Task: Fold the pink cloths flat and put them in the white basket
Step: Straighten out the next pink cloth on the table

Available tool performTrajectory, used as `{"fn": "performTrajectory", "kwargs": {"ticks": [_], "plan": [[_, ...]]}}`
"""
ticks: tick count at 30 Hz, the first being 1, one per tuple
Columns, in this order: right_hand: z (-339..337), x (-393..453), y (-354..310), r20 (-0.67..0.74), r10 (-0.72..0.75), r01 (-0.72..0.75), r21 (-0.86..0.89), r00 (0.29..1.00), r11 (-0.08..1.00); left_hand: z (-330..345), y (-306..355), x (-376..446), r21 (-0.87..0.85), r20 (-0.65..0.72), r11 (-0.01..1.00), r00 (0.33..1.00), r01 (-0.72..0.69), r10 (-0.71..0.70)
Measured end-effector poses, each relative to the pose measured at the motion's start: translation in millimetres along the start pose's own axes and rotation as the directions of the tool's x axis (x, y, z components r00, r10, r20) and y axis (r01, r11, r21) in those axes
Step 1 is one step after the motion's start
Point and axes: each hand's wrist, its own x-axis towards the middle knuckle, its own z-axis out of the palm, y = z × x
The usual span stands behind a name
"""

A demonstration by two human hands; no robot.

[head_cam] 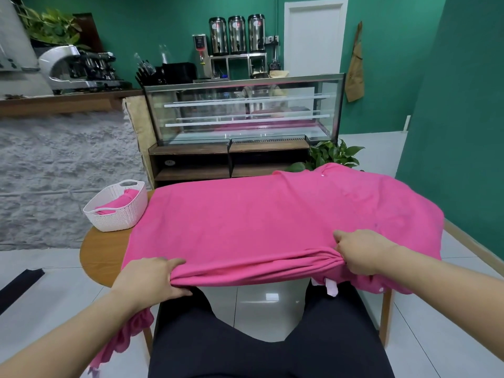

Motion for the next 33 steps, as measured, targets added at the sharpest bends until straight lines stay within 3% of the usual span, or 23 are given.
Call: {"fn": "performTrajectory", "kwargs": {"ticks": [3,6,9,13,16,21,23,25,27,30,33], "plan": [[5.7,6.4,4.4,-0.063,-0.055,0.051,-0.059,0.997,0.997,4.7,-1.0,0.9,0.056,-0.099,0.995,0.992,-0.079,0.084],[6.4,5.9,10.5,-0.018,-0.101,0.102,0.092,0.995,0.99,9.5,-6.8,3.1,0.024,-0.177,0.981,0.965,-0.192,0.193],[5.9,4.9,9.9,-0.026,-0.122,0.124,0.093,0.992,0.988,10.0,-1.8,-0.5,-0.147,-0.078,0.981,0.99,-0.124,0.114],[7.8,2.8,11.1,-0.118,-0.101,0.114,0.11,0.988,0.987,13.2,-5.7,1.3,-0.031,-0.1,0.996,0.992,-0.085,0.081],[12.1,-4.7,11.5,-0.191,-0.093,0.12,0.133,0.977,0.984,6.7,-3.4,-0.6,-0.039,-0.075,0.997,0.996,-0.06,0.057],[15.1,-2.4,9.2,-0.028,-0.061,0.061,-0.009,0.998,0.998,-0.6,7.3,-4.0,-0.011,-0.005,0.998,0.998,-0.06,0.06],[13.5,1.8,6.5,-0.049,-0.055,0.053,-0.046,0.997,0.998,3.8,8.3,-2.7,0.039,-0.056,0.995,0.993,-0.097,0.099],[15.3,5.0,7.2,-0.08,-0.099,0.097,-0.024,0.992,0.995,10.1,1.5,3.0,0.055,-0.127,0.986,0.978,-0.158,0.164],[18.0,6.0,10.9,-0.061,-0.118,0.124,0.112,0.991,0.986,17.5,-6.9,8.7,0.041,-0.155,0.962,0.949,-0.27,0.273],[17.6,2.7,10.5,-0.012,-0.155,0.155,0.203,0.988,0.967,15.3,-1.2,5.5,-0.154,-0.037,0.977,0.989,-0.145,0.141],[19.2,2.6,12.2,-0.072,-0.162,0.173,0.195,0.984,0.965,16.6,0.7,3.4,-0.042,0.002,0.996,0.997,-0.079,0.079]]}}
